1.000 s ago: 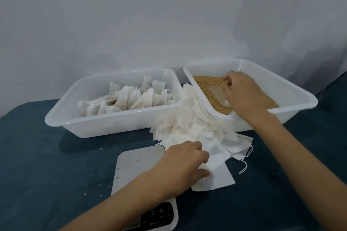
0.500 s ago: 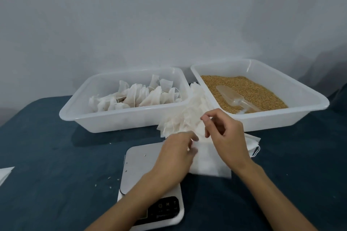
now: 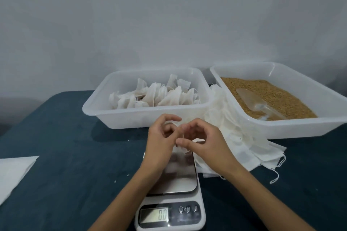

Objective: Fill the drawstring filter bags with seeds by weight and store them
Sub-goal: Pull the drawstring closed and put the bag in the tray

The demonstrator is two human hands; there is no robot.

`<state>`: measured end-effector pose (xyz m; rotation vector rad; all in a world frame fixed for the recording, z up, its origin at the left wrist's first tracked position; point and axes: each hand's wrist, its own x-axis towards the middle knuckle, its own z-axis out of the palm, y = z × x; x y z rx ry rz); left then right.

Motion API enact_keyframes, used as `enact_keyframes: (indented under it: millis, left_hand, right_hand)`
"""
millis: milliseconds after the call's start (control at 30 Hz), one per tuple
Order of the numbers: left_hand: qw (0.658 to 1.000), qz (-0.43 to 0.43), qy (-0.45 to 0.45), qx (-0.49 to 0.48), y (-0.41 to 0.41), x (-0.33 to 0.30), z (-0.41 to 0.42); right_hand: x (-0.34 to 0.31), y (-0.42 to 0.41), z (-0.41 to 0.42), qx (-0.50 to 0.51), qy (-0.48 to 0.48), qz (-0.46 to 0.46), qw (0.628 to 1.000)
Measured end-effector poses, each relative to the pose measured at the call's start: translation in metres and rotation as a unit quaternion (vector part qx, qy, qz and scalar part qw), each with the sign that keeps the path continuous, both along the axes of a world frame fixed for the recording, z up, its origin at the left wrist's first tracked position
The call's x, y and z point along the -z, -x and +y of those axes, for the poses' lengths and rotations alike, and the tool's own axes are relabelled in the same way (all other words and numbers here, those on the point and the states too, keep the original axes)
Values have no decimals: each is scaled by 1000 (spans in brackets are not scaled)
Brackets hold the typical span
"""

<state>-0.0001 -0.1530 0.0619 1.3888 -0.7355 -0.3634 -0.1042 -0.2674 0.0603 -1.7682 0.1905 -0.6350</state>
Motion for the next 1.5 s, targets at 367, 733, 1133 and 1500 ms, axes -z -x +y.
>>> enact_keyframes:
  millis: [367, 733, 1133, 1500]
  left_hand:
    - [1000, 6, 15, -22, 1, 0, -2]
    - [994, 103, 4, 33, -5, 6, 2]
    - [998, 23, 32, -53, -3, 7, -2]
    - [996, 72, 24, -41, -3, 3, -1]
  right_hand:
    - [3, 11, -9, 56, 39, -50, 996]
    - [-3, 15, -16, 103, -44, -46, 993]
    - [-1, 16, -14, 81, -27, -46, 995]
    - [-3, 16, -8, 40, -54, -64, 996]
